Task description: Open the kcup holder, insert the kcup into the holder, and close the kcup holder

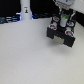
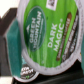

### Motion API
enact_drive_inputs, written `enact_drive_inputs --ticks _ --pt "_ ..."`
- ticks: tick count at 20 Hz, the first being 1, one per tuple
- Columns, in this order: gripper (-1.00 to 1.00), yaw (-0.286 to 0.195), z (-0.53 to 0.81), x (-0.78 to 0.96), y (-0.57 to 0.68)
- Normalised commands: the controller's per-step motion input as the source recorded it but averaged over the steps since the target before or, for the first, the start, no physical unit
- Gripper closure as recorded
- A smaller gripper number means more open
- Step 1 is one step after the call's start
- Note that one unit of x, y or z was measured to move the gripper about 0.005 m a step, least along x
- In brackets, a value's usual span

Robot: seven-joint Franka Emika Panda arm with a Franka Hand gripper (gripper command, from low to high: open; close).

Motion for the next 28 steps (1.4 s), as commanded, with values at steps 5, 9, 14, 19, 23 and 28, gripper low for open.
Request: enact_drive_inputs --ticks 5,9,14,19,23,28 --pt "1.0 -0.013 -0.15 0.03 -0.04" --pt "1.0 -0.009 -0.06 -0.09 -0.07" --pt "1.0 -0.009 0.0 -0.13 -0.08" --pt "1.0 -0.008 -0.02 -0.14 -0.09" --pt "1.0 -0.004 -0.04 -0.12 -0.03" --pt "1.0 0.0 0.3 -0.22 -0.09"
